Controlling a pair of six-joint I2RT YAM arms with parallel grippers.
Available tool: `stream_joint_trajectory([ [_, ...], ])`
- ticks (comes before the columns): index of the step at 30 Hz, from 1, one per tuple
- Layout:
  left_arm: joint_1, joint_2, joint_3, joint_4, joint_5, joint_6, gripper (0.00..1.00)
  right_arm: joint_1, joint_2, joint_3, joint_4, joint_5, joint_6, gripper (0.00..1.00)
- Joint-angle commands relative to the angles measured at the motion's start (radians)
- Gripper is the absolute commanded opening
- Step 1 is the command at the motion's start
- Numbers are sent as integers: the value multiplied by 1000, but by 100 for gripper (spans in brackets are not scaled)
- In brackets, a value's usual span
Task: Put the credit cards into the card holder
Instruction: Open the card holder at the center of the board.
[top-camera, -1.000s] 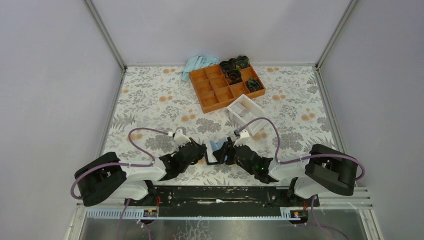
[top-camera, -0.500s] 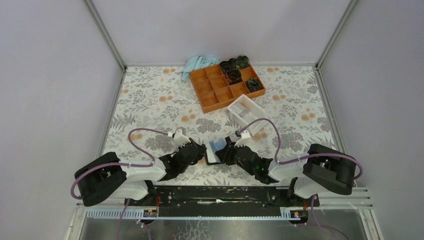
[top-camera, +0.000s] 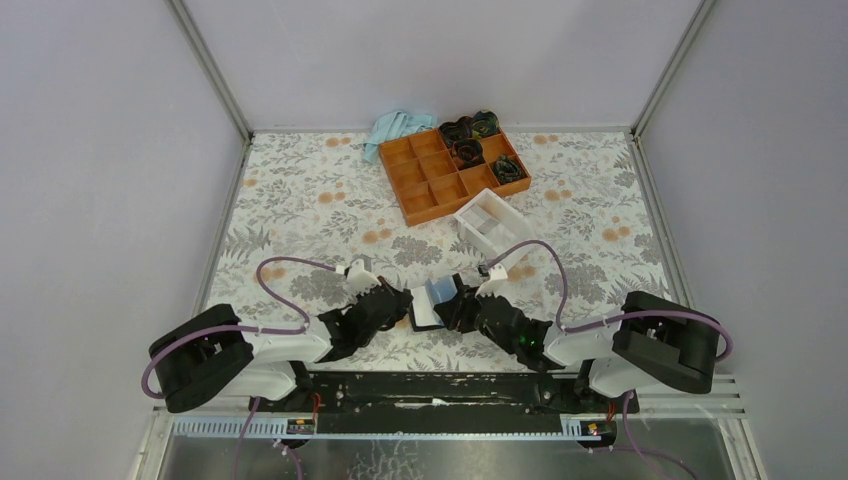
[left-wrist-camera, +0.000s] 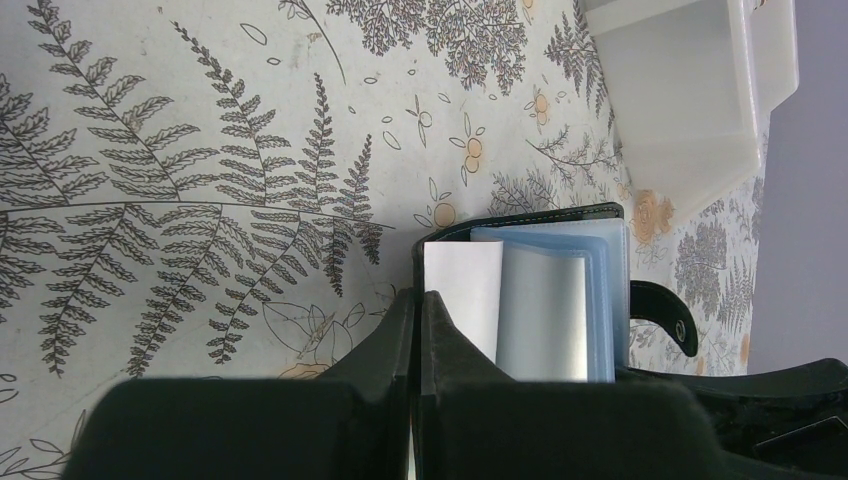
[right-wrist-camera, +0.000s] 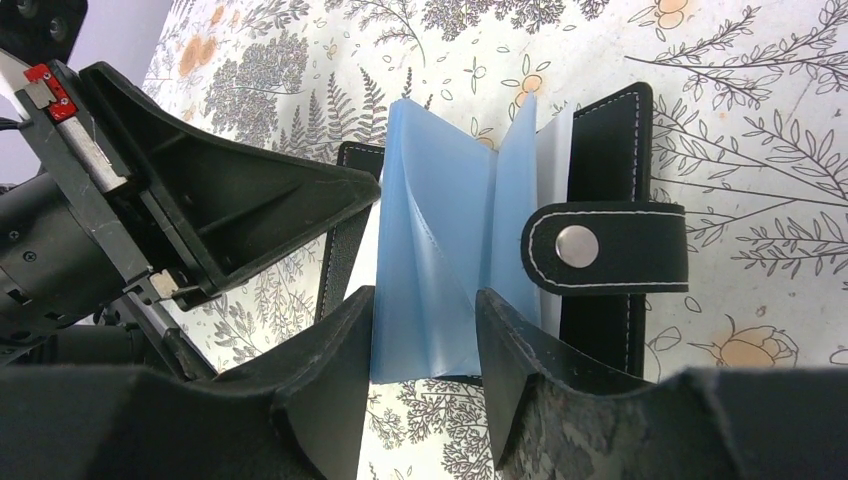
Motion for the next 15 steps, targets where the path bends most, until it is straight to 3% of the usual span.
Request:
stream_joint_trajectory([
  [1, 2, 10, -9, 55, -2, -3, 0, -9, -38, -15, 56, 31, 10, 48],
  [15, 1, 15, -9, 51, -2, 0, 0, -25, -82, -41, 67, 38, 9, 45],
])
